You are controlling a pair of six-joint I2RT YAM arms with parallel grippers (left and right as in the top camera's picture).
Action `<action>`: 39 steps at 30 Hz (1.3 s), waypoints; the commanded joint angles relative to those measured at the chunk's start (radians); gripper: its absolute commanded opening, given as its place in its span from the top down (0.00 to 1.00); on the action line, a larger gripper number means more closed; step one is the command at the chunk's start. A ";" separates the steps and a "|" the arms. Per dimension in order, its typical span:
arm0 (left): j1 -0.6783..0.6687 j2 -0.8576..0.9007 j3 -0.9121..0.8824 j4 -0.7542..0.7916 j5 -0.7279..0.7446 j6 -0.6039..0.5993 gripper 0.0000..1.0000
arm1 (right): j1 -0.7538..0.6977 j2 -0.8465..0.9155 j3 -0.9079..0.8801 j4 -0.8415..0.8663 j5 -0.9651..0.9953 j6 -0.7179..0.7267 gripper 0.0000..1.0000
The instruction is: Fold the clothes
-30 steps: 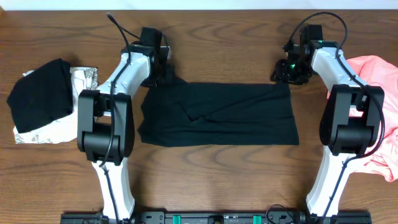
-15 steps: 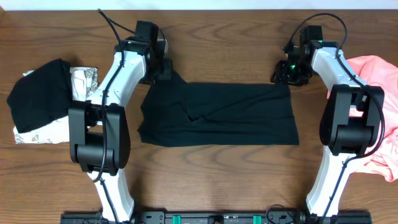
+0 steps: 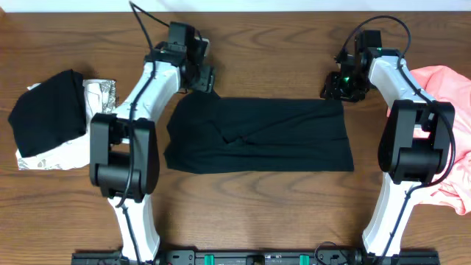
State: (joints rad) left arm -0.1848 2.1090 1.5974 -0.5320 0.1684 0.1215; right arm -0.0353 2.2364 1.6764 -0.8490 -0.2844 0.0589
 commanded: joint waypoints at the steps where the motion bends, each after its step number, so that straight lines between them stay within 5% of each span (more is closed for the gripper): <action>1: 0.002 0.044 0.000 0.019 -0.059 0.056 0.28 | -0.003 0.007 0.003 -0.004 -0.006 -0.003 0.54; 19: -0.041 0.144 0.000 0.048 -0.061 0.061 0.29 | -0.003 0.007 0.003 -0.006 -0.012 -0.003 0.53; 22: -0.045 0.147 0.000 0.032 -0.061 0.061 0.40 | -0.003 0.007 0.003 -0.007 -0.012 -0.004 0.53; 28: -0.045 0.147 0.000 -0.013 -0.061 0.061 0.88 | -0.003 0.007 0.003 -0.007 -0.011 -0.004 0.53; 39: -0.045 0.095 0.000 -0.048 -0.061 0.049 0.94 | -0.004 0.007 0.003 -0.008 -0.011 -0.004 0.53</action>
State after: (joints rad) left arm -0.2310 2.2158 1.6119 -0.5591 0.1047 0.1822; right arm -0.0353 2.2364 1.6764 -0.8528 -0.2855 0.0589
